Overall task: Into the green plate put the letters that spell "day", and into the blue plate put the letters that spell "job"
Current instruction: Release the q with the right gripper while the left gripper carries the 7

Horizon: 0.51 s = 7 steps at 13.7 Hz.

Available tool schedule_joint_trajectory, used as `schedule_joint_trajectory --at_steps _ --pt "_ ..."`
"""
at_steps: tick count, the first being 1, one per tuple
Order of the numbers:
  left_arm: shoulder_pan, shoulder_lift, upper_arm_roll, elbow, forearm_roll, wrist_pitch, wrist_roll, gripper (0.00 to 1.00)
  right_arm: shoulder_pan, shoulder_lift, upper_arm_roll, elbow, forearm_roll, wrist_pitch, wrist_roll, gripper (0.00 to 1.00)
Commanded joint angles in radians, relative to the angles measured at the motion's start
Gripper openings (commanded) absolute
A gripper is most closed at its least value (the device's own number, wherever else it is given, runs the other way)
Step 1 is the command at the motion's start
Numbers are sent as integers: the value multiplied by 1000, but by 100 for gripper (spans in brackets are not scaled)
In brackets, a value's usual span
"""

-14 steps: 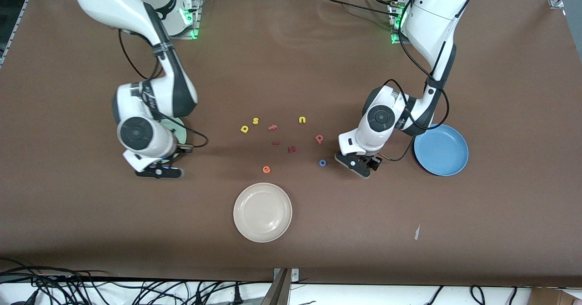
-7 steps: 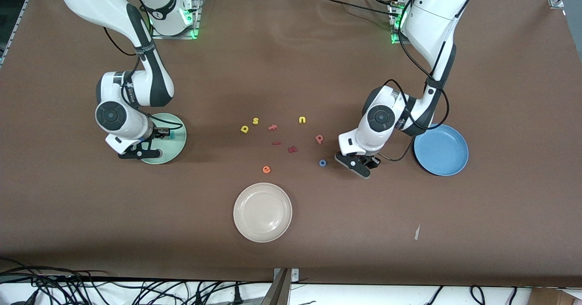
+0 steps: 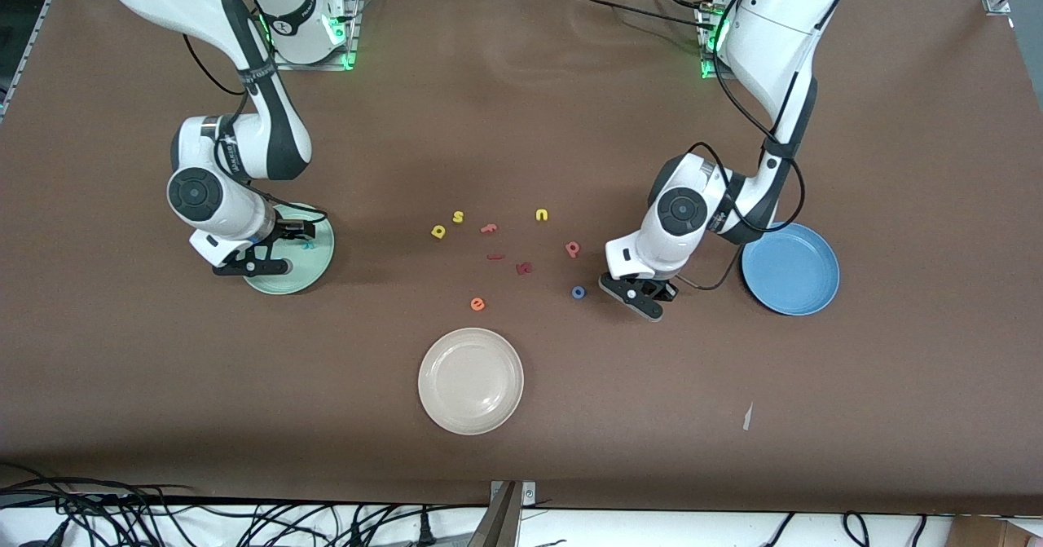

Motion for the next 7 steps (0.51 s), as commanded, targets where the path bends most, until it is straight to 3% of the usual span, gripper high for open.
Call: schedule_joint_trajectory --at_steps 1,4,7 --pt "92 -103 2 -18 28 -79 21 0 7 -2 49 126 14 -142 105 100" --pt "200 -194 0 -53 17 -188 155 0 7 6 74 154 13 -160 165 100" --pt "266 -321 -1 -203 17 -203 189 0 13 16 75 169 16 -160 166 100"
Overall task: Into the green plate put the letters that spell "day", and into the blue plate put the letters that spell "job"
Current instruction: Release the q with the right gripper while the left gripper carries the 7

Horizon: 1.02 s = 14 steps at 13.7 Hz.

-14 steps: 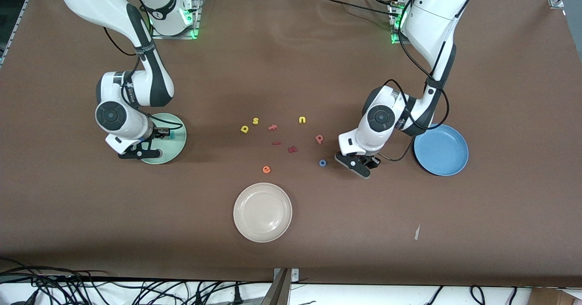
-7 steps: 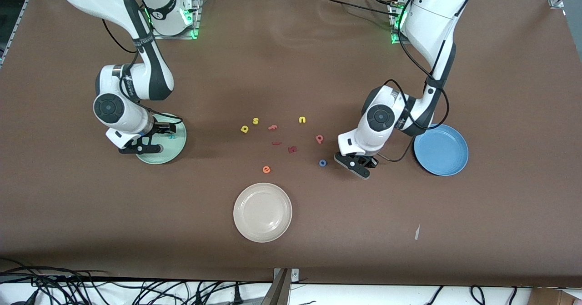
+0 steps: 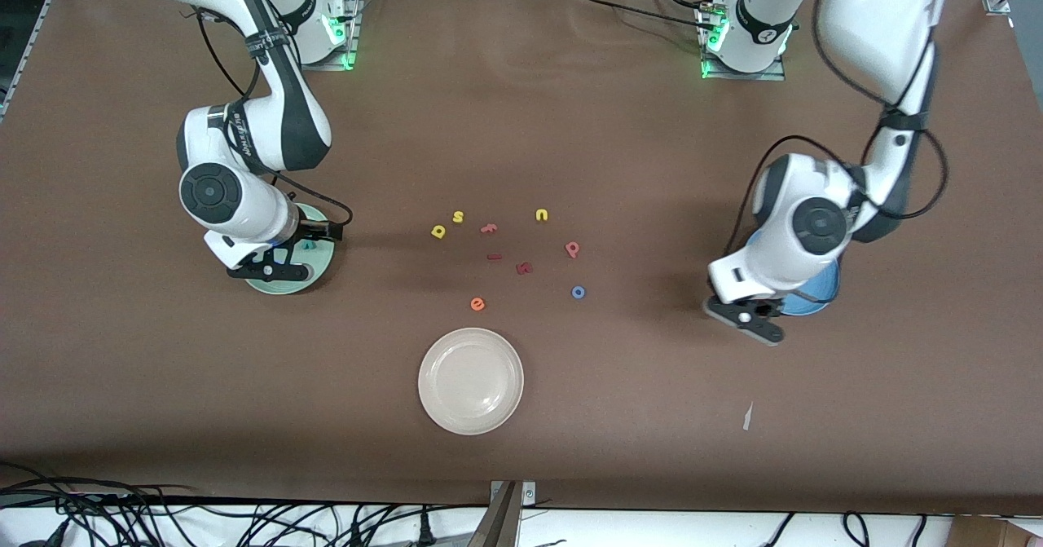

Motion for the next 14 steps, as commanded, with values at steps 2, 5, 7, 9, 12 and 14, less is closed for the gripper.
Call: schedule_joint_trajectory --at_steps 2,5,7,9,12,14 --pt "64 -177 -13 -239 23 1 46 0 4 20 2 34 14 -17 7 100" --pt "100 -257 -13 -370 23 1 85 0 4 20 0 34 14 -17 5 100" --pt "132 -277 -13 -402 28 3 94 0 3 22 0 34 14 -17 7 100" --pt "140 -256 -13 -401 26 16 111 0 3 22 0 34 14 -17 7 100" --pt "141 -199 -13 -398 26 105 111 8 30 26 2 63 138 -17 49 100" --pt "140 -182 -13 -393 26 115 111 22 76 29 2 69 165 -14 169 100"
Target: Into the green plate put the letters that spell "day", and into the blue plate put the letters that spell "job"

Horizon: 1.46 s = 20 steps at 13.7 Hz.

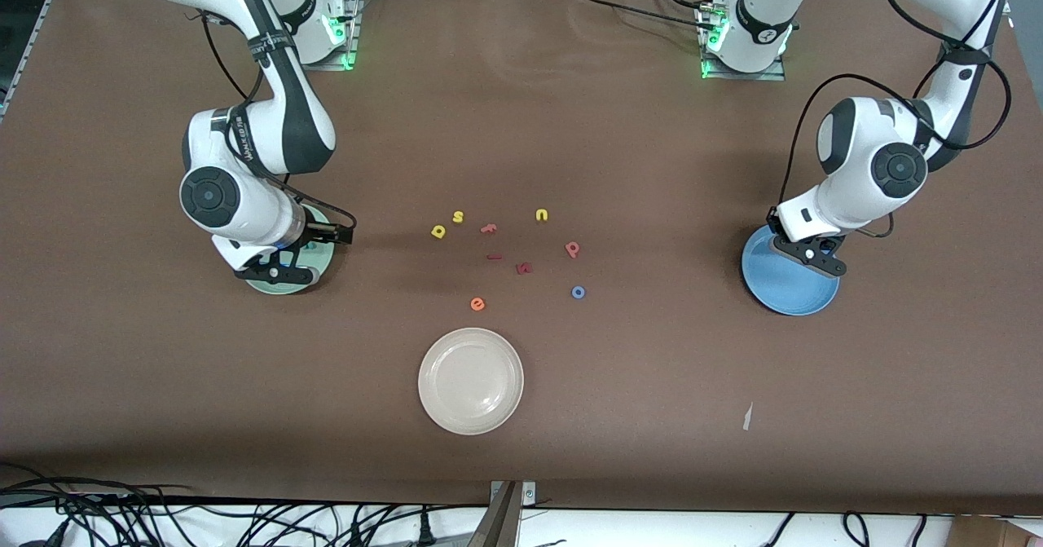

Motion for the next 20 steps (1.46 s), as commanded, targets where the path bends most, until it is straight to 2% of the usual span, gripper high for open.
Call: schedule_joint_trajectory --at_steps 1,2,4,5,7,9,10,12,15,18,20 --pt "11 22 -9 6 26 26 9 29 77 19 -2 38 34 -3 165 100" --pt "9 26 -9 8 28 26 9 36 102 42 -2 61 37 2 235 100" --pt "9 26 -9 23 28 26 9 57 183 73 -2 81 37 19 390 100" --pt "9 26 -9 24 28 26 9 61 207 86 -2 73 37 55 467 100" --pt "0 24 -9 40 22 26 9 63 263 100 -2 47 36 117 591 99" --pt "-52 35 -10 63 10 28 -10 63 292 120 -4 23 36 163 654 92" --pt "-90 39 -9 81 -28 28 -17 63 297 129 -2 -2 36 201 671 90" --pt "-177 87 -9 142 -165 28 -30 72 323 145 -2 -48 36 302 705 83" --pt "-311 144 -9 231 -312 38 -33 76 330 162 -2 -71 36 338 718 71" --pt "-421 226 0 326 -407 101 -56 81 341 188 -2 -80 37 387 731 71" --pt "-490 301 34 420 -441 108 -56 83 349 195 -2 -88 37 402 739 70"
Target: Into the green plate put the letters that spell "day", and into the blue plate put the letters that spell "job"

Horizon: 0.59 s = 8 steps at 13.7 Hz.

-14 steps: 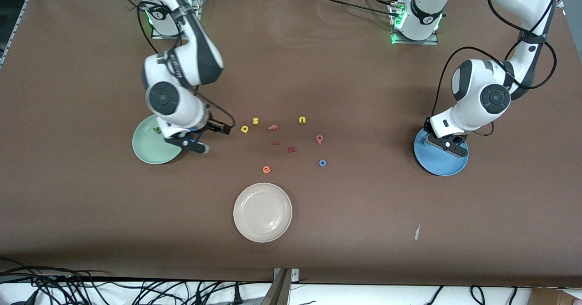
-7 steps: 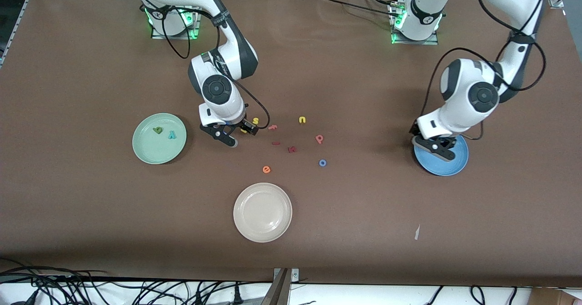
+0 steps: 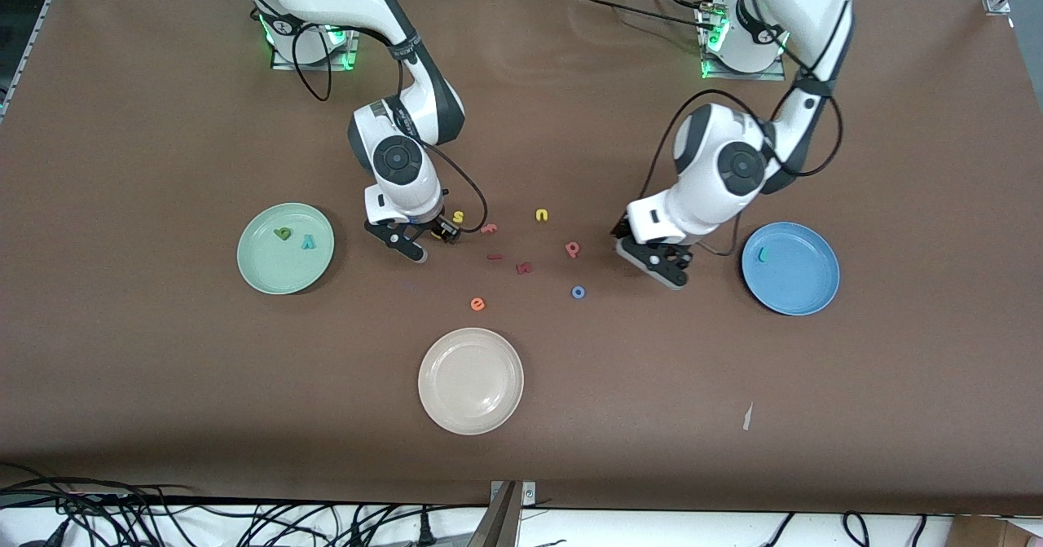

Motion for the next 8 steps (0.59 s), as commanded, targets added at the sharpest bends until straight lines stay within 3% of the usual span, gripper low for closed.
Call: schedule_joint_trajectory --at_steps 1,2,6,8 --pt "-85 129 51 171 -50 3 3 85 27 19 -11 -18 14 45 18 69" --pt "-92 146 62 190 -51 3 3 90 34 26 -11 -18 14 56 18 67" --pt "-113 222 87 276 -119 8 7 90 36 26 -12 -16 13 50 6 19" --pt "-135 269 91 301 -124 79 3 90 36 17 -20 -13 10 45 -22 9"
